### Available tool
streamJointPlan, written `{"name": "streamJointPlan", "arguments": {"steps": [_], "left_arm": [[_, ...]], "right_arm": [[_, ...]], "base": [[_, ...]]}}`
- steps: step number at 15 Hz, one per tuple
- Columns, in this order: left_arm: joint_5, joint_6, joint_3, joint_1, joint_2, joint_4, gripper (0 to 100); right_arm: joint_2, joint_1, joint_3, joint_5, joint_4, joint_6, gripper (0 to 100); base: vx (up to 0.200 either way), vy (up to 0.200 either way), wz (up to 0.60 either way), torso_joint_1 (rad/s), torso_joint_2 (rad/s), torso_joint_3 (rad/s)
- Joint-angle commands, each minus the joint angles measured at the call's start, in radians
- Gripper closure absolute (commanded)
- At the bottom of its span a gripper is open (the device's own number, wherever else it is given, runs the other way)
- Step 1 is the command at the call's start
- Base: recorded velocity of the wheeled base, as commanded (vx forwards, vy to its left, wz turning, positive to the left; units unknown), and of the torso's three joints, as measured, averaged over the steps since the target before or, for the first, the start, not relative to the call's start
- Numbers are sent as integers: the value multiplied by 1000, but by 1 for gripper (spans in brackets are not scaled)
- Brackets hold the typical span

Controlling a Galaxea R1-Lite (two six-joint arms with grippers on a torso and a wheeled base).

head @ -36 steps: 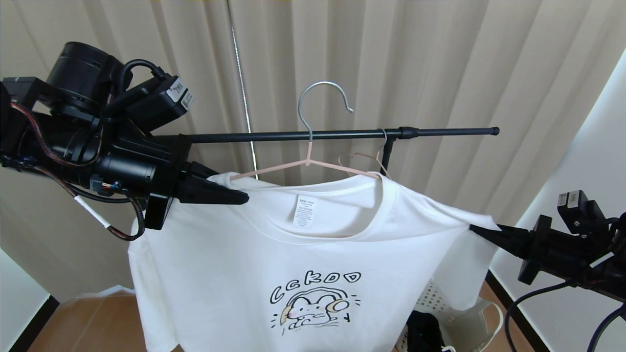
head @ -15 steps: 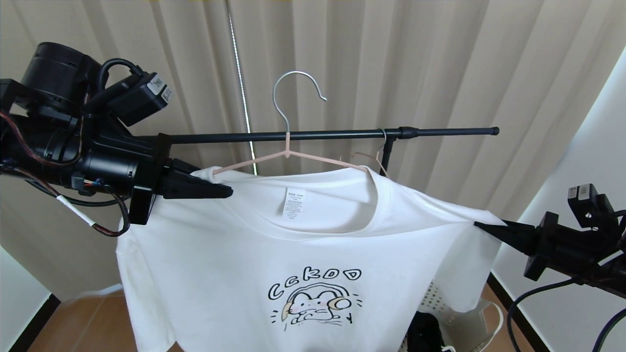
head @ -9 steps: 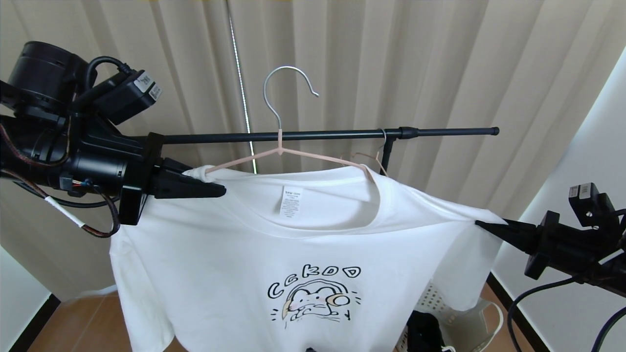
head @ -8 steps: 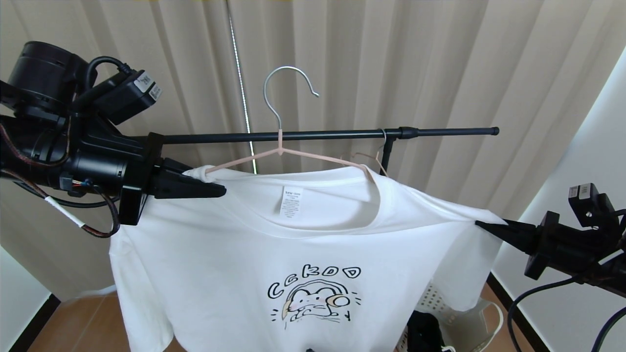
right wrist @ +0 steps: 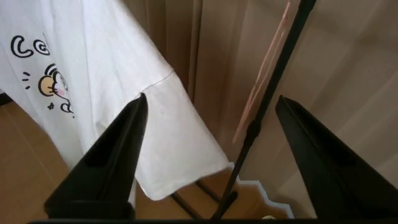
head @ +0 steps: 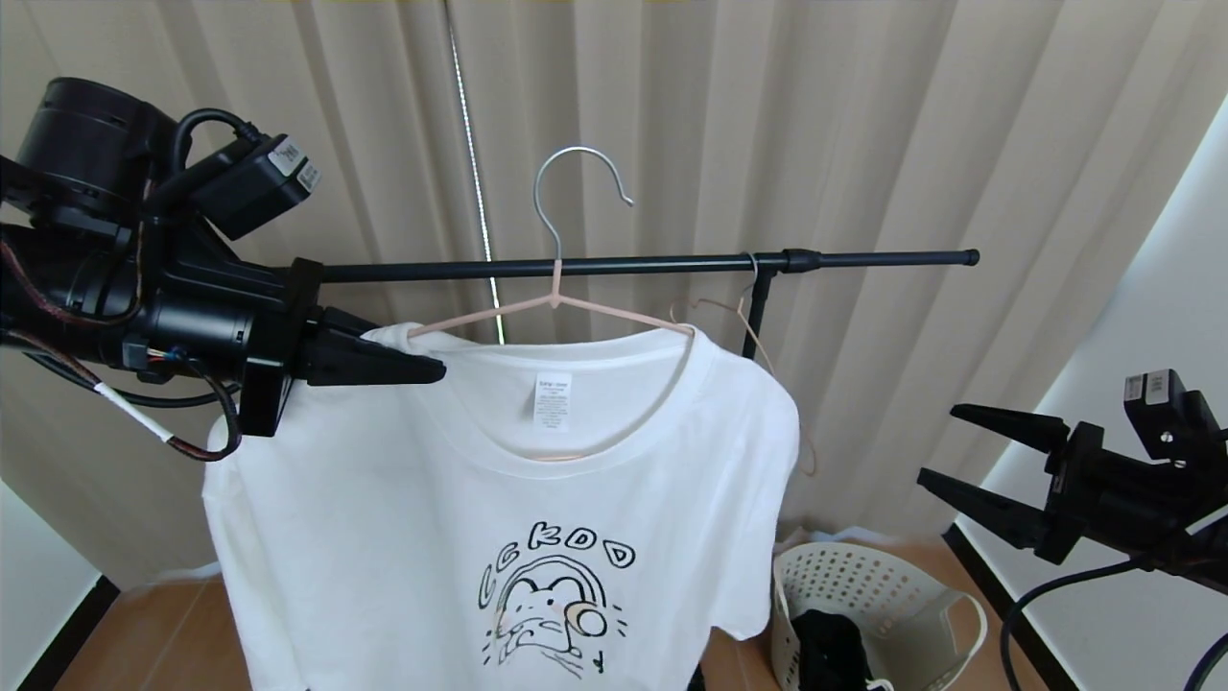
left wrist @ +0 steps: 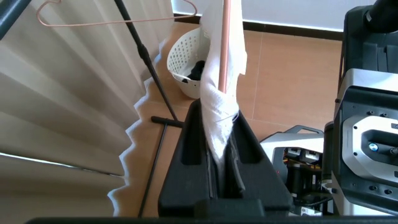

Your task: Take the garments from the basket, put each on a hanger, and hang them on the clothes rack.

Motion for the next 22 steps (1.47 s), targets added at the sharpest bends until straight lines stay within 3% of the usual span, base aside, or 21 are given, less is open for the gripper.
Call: {"name": "streamJointPlan", "arguments": {"steps": [1, 7, 12, 15, 20, 21, 22], "left_arm": [[-1, -1, 5, 0, 0, 0, 100], [-1, -3, 33, 15, -5, -1, 100], [7, -29, 57, 103, 6, -3, 100], [63, -107, 68, 126, 69, -110, 100], [143, -259, 66, 91, 115, -218, 100], [143, -259, 66, 91, 115, -218, 100], [229, -352, 66, 49, 132, -259, 100]], "right_arm": [[-54, 24, 15, 2, 0, -4, 0], [-93, 44, 15, -3, 1, 0, 0], [-128, 59, 15, -10, 4, 0, 0], [-125, 59, 13, -10, 6, 0, 0], [-125, 59, 13, -10, 7, 2, 0], [-125, 59, 13, -10, 7, 2, 0], [-126, 59, 13, -10, 9, 0, 0]], "base": [[0, 0, 0, 0, 0, 0], [0, 0, 0, 0, 0, 0], [0, 0, 0, 0, 0, 0], [0, 0, 0, 0, 0, 0], [0, 0, 0, 0, 0, 0], [0, 0, 0, 0, 0, 0], [0, 0, 0, 0, 0, 0]]}}
